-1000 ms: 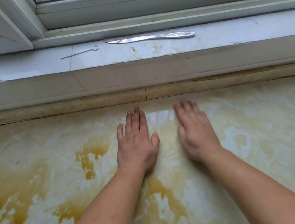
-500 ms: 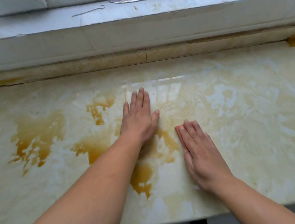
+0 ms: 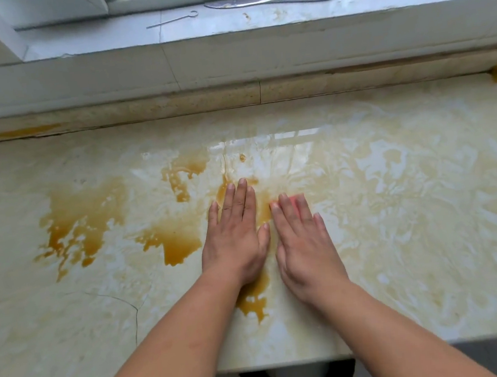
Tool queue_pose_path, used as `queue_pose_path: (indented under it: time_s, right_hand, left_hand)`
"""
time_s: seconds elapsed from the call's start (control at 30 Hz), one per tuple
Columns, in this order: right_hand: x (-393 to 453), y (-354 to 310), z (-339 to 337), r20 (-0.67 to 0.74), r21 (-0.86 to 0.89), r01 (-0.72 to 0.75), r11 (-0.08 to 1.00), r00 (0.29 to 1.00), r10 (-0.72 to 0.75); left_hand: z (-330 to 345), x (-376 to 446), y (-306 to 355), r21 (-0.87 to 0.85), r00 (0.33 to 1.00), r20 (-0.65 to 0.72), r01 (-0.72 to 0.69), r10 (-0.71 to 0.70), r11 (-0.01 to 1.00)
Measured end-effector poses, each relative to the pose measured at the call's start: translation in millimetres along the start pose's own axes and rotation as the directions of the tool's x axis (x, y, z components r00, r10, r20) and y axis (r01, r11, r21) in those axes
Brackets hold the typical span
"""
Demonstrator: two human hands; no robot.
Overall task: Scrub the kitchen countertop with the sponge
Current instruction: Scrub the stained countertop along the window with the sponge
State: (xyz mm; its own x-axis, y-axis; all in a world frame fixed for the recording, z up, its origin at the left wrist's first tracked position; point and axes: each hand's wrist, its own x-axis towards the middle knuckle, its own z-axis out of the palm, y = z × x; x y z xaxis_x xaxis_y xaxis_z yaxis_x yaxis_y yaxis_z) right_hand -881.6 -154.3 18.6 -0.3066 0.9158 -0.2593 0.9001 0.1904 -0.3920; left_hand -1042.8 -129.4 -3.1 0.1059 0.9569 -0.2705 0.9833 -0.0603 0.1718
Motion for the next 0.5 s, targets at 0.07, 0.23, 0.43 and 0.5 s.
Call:
queue_pose_path:
  time_s: [0.07, 0.23, 0.43, 0.5]
  right_hand:
    - [14.6, -2.3, -4.5, 0.002, 0.004, -0.006, 1.0, 1.0, 0.006]
    - [-29.1, 9.8, 0.3, 0.016, -0.028, 0.08, 0.996, 0.997, -0.079]
    - [-10.9, 10.7, -1.6, 0.018, 0.004, 0.035, 0.999, 0.999, -0.035]
    - [20.1, 6.4, -11.4, 0.011, 0.028, -0.004, 1.0, 1.0, 0.004]
  left_hand:
    - [-1.0, -0.1, 0.3, -0.002, 1.0, 0.0, -0.003, 0.003, 1.0]
    - [-2.4, -1.7, 0.3, 0.004, 1.0, -0.004, -0.009, 0.009, 1.0]
    - [-2.6, -1.3, 1.0, -0.01, 1.0, 0.004, -0.007, 0.007, 1.0]
    - [-2.6, -1.3, 1.0, 0.002, 1.0, 0.007, -0.001, 0.001, 1.0]
